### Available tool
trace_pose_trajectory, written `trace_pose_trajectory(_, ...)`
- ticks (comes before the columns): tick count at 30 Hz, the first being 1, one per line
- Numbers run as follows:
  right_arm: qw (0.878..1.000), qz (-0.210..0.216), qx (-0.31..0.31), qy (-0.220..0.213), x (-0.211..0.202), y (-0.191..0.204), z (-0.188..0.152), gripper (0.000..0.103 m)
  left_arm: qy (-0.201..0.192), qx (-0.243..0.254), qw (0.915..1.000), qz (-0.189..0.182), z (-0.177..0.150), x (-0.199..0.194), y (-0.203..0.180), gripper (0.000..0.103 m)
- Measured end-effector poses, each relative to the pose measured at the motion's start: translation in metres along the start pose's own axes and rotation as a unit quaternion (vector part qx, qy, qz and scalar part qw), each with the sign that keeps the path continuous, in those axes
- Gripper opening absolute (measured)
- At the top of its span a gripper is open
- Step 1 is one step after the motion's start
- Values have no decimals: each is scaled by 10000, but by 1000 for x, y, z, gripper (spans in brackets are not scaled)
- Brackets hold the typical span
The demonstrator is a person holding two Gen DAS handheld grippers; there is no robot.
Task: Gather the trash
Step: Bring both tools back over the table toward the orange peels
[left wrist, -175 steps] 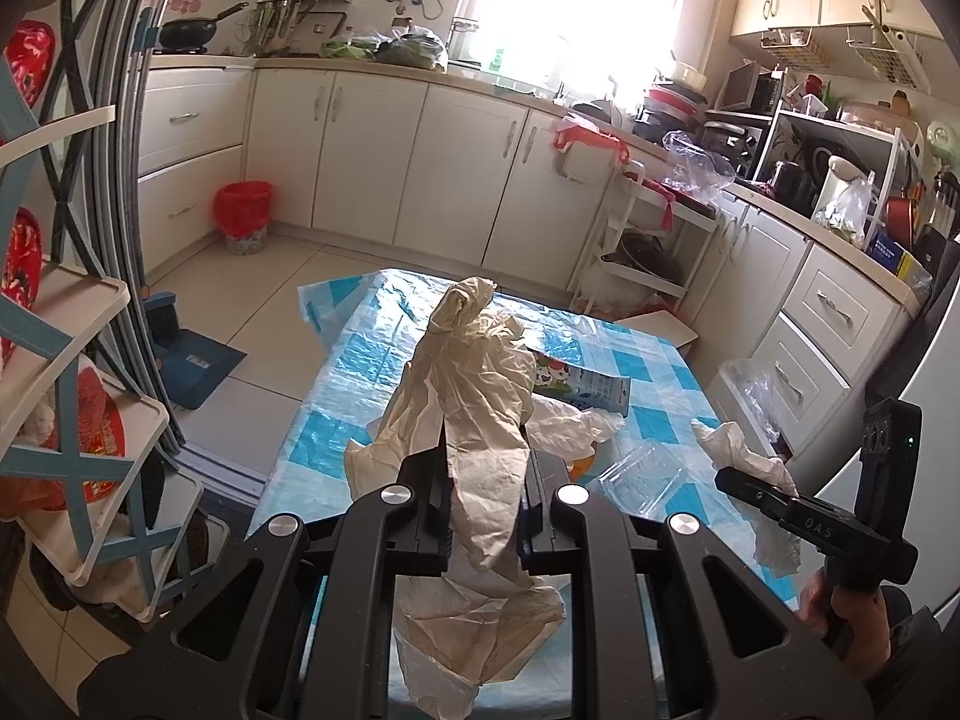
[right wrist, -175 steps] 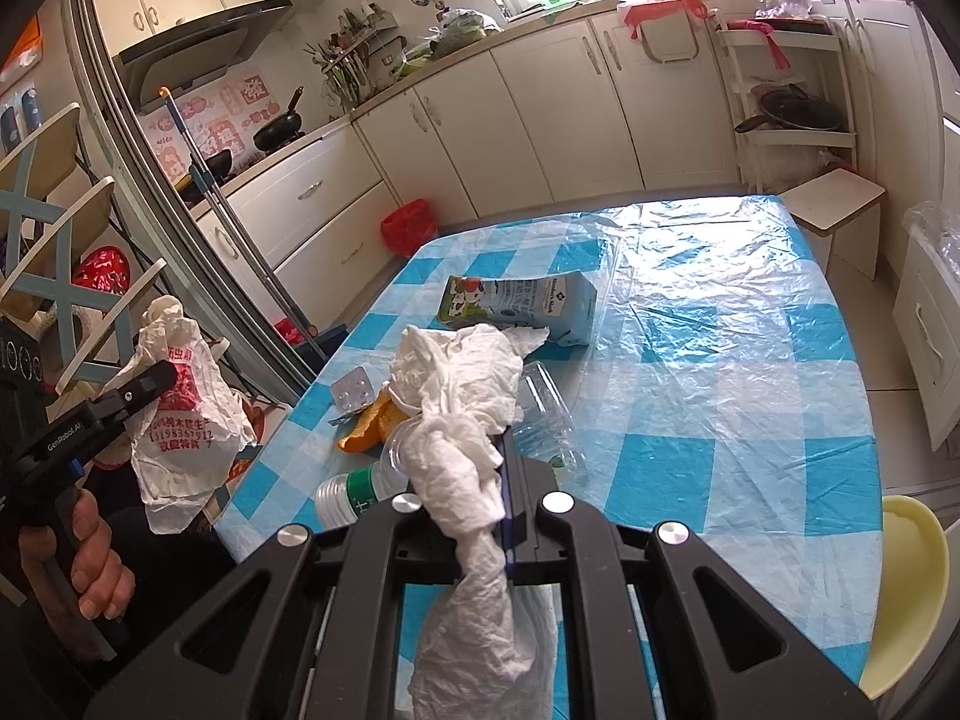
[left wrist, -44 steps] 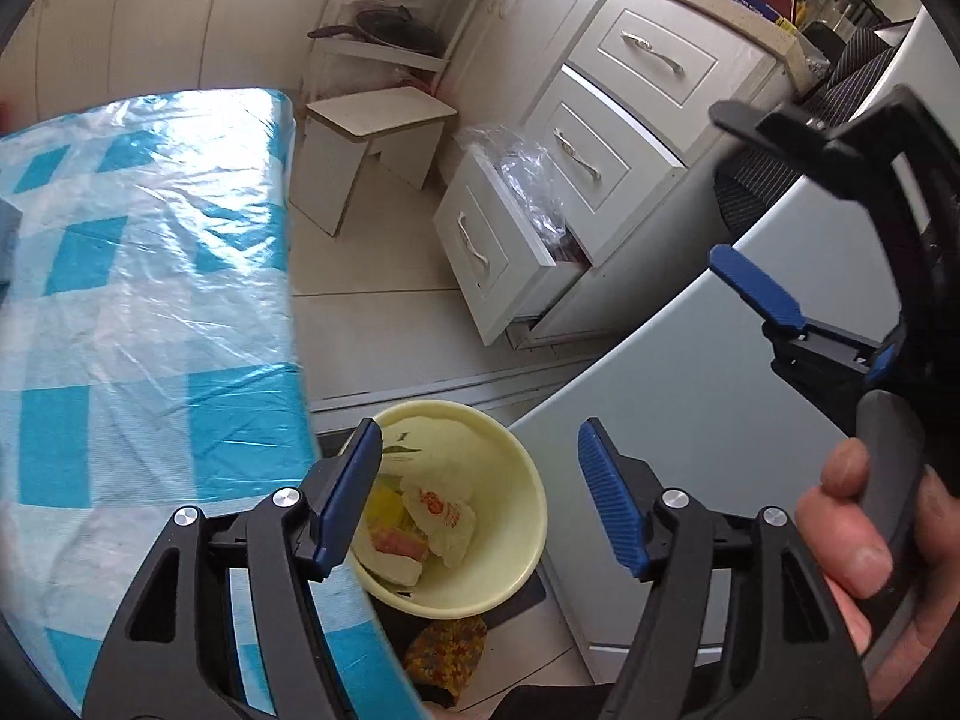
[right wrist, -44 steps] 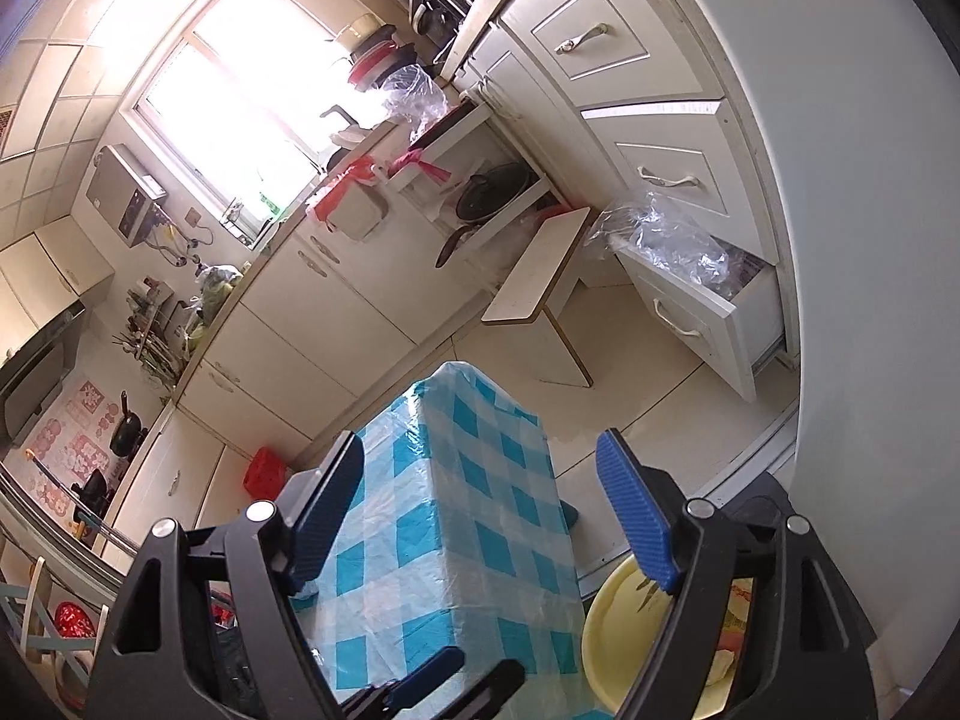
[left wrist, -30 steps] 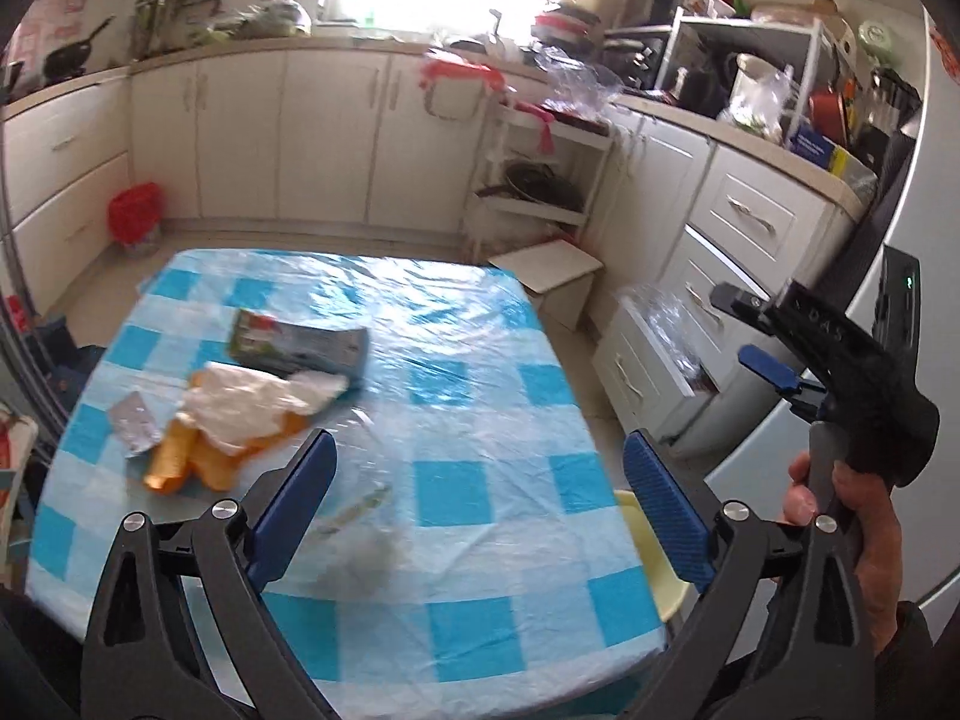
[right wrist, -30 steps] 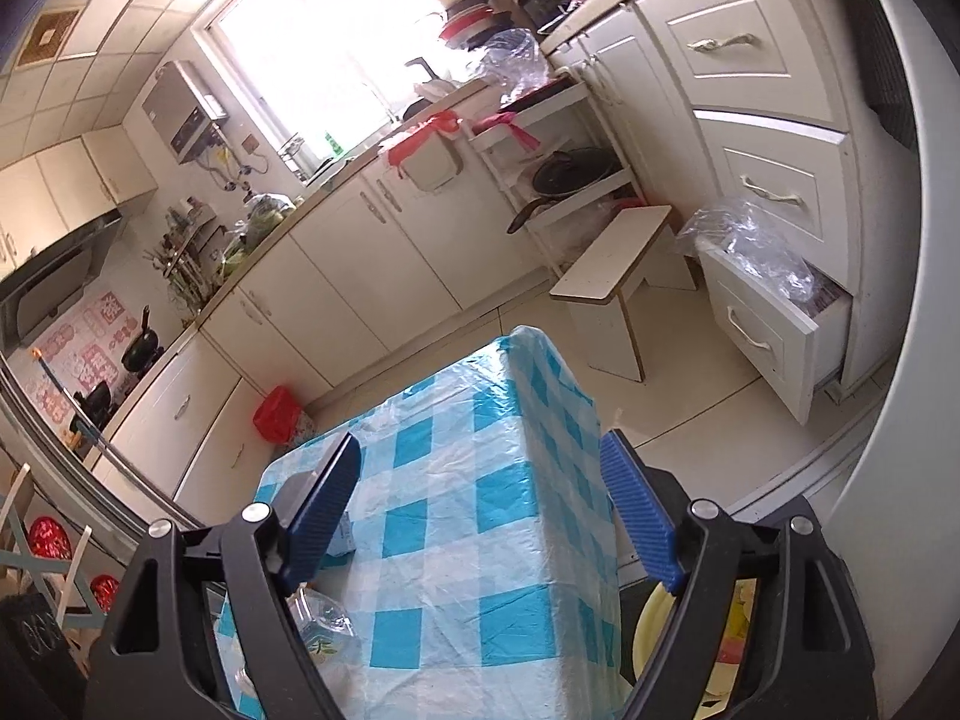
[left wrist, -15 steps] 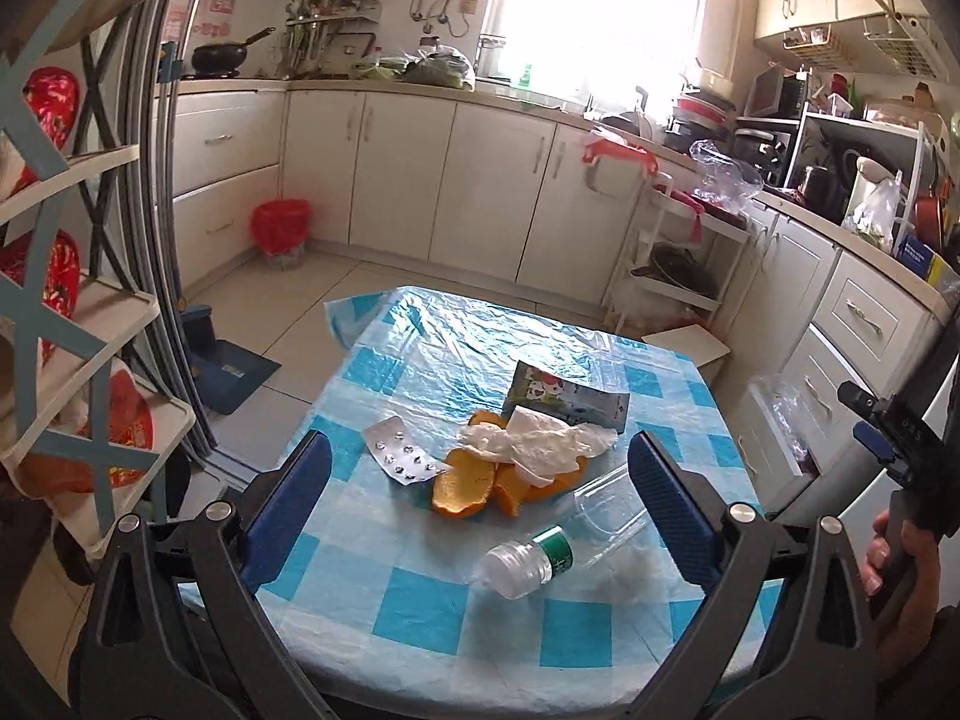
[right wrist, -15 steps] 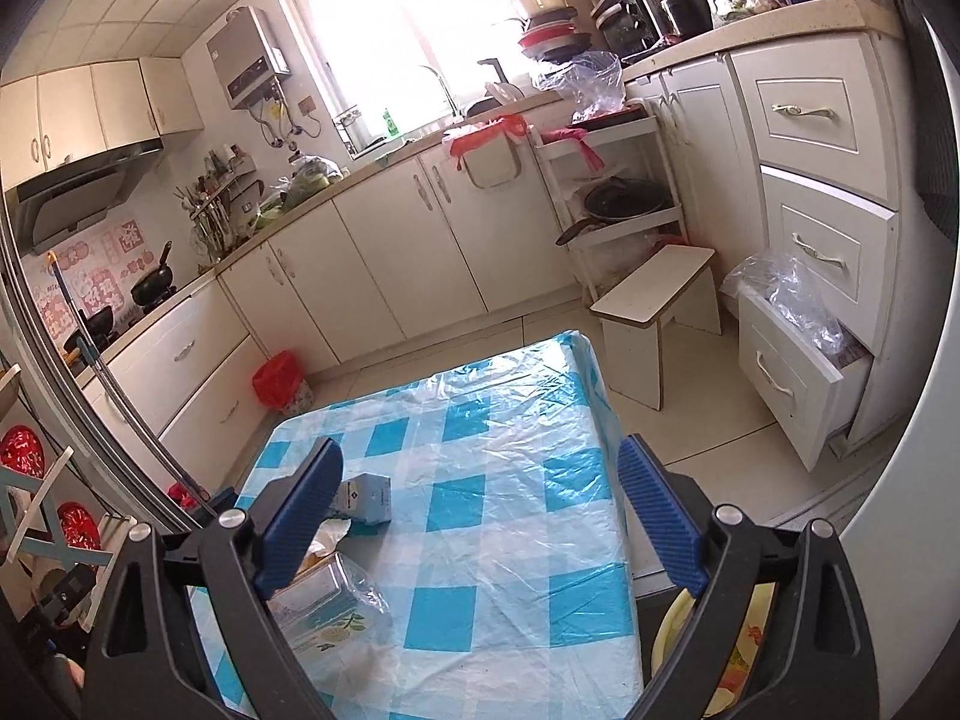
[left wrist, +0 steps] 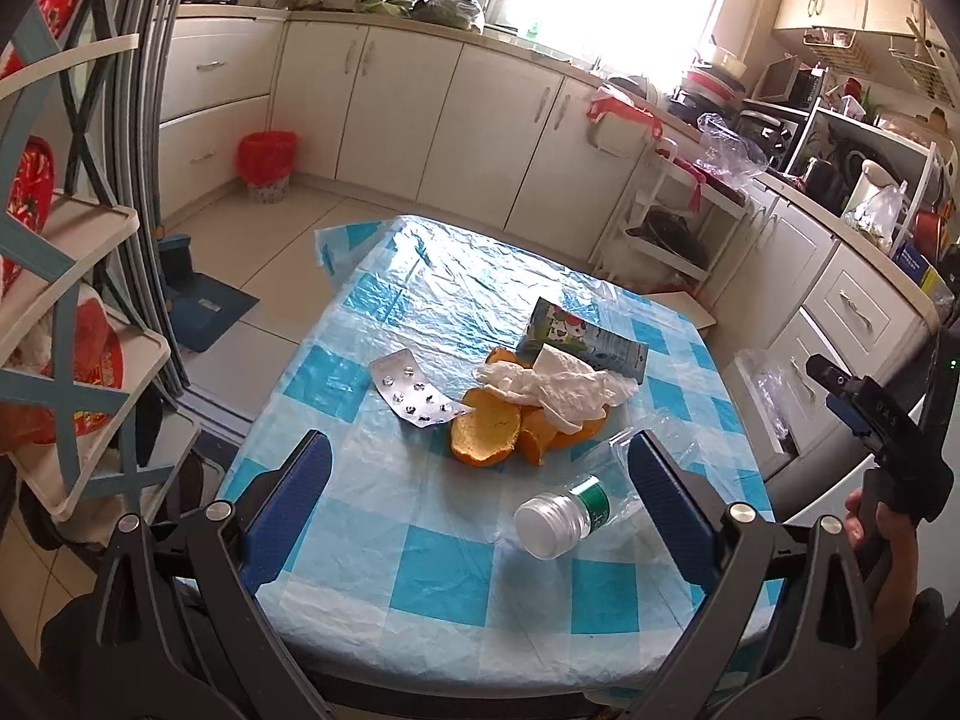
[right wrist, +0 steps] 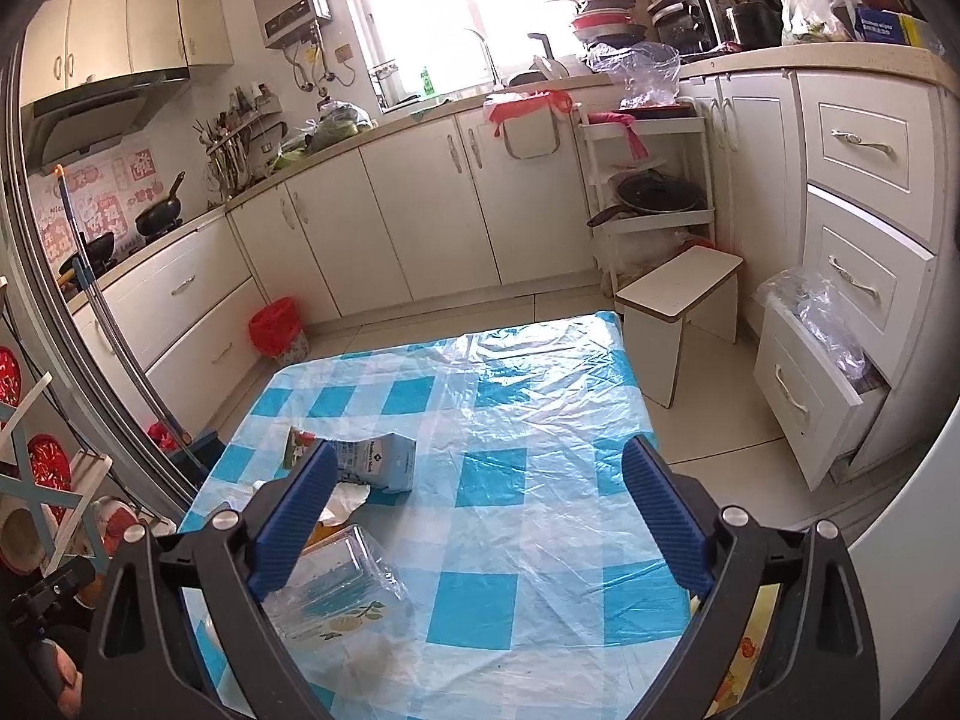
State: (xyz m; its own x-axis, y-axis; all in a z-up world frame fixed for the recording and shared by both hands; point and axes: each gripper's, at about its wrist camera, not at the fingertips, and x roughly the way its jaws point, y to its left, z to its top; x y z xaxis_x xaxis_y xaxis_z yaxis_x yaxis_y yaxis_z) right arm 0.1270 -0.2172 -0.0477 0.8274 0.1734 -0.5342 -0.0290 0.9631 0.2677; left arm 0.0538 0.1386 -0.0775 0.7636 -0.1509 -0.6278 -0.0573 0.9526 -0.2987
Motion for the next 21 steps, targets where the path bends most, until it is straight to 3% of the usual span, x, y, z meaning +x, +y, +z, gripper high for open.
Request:
trace_pose_trajectory(13,9998,89,-140,110,5,14,-3,92,213,-348,9991,-137,-1,8,8,95)
trace_pose_trajectory(21,9999,102,54,65,-1,4,-1,93,160,-125,9998,-31,-4,6,-2,95)
